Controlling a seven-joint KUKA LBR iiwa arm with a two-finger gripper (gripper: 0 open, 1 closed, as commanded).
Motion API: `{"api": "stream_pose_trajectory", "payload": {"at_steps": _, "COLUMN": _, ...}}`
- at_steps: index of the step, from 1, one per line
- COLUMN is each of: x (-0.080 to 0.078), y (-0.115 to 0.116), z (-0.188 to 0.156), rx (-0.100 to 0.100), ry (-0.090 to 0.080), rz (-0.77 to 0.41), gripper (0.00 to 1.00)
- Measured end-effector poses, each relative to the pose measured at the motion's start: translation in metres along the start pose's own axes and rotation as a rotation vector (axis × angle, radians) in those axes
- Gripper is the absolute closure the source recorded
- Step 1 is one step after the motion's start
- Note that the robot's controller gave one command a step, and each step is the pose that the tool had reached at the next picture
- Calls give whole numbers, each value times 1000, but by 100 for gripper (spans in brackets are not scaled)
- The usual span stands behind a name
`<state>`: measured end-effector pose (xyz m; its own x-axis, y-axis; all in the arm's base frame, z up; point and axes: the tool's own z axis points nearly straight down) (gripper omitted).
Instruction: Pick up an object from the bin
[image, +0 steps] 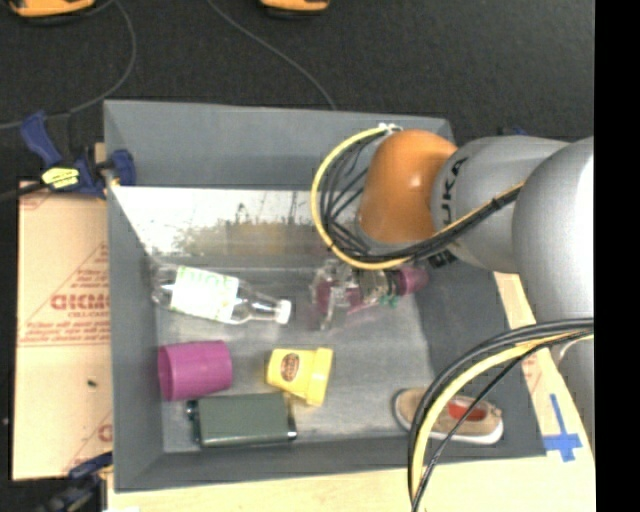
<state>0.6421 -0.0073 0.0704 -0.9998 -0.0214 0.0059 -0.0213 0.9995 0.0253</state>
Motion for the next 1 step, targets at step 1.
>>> {"api": "stream_pose_trajectory", "payload": {"at_steps": 1, "x": -1, "y": 3, "z": -2, "rx": 6, "ry": -2, "rz": -6, "gripper": 100}}
